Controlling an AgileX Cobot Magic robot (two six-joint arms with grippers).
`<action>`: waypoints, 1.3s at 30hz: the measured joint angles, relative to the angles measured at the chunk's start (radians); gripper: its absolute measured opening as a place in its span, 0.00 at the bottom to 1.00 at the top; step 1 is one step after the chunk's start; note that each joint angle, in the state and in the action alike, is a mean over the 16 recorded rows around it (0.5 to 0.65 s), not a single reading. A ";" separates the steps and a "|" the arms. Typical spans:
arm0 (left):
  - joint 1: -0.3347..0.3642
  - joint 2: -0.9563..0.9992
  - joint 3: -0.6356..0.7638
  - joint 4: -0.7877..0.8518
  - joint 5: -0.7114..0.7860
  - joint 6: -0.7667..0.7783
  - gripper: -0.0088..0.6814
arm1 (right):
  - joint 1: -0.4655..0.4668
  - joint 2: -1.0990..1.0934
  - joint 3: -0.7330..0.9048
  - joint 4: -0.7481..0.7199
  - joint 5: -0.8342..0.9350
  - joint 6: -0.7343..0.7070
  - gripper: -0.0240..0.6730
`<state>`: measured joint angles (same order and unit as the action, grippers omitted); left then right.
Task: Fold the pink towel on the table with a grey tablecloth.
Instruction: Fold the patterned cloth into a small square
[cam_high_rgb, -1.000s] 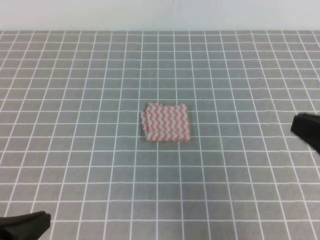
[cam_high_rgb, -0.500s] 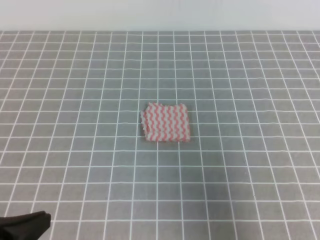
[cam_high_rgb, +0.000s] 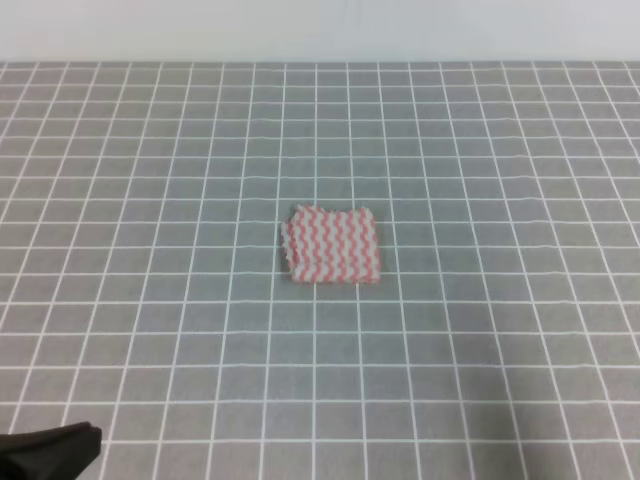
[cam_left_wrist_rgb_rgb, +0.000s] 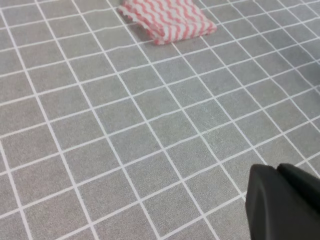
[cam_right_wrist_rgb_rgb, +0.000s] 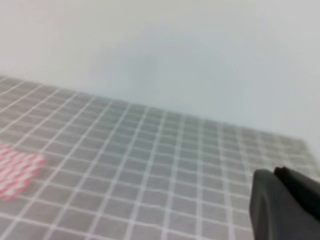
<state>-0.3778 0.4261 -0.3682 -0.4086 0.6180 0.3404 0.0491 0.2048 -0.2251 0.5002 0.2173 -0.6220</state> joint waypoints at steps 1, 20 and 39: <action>0.000 0.000 0.000 0.000 0.000 0.000 0.01 | -0.006 -0.014 0.017 -0.012 -0.007 0.011 0.01; 0.000 0.001 0.000 0.000 0.001 0.000 0.01 | -0.021 -0.217 0.237 -0.505 0.040 0.597 0.01; 0.000 0.001 0.000 0.000 0.001 0.000 0.01 | -0.021 -0.227 0.248 -0.485 0.074 0.595 0.01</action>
<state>-0.3779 0.4271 -0.3680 -0.4086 0.6187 0.3402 0.0284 -0.0226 0.0228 0.0151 0.2908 -0.0275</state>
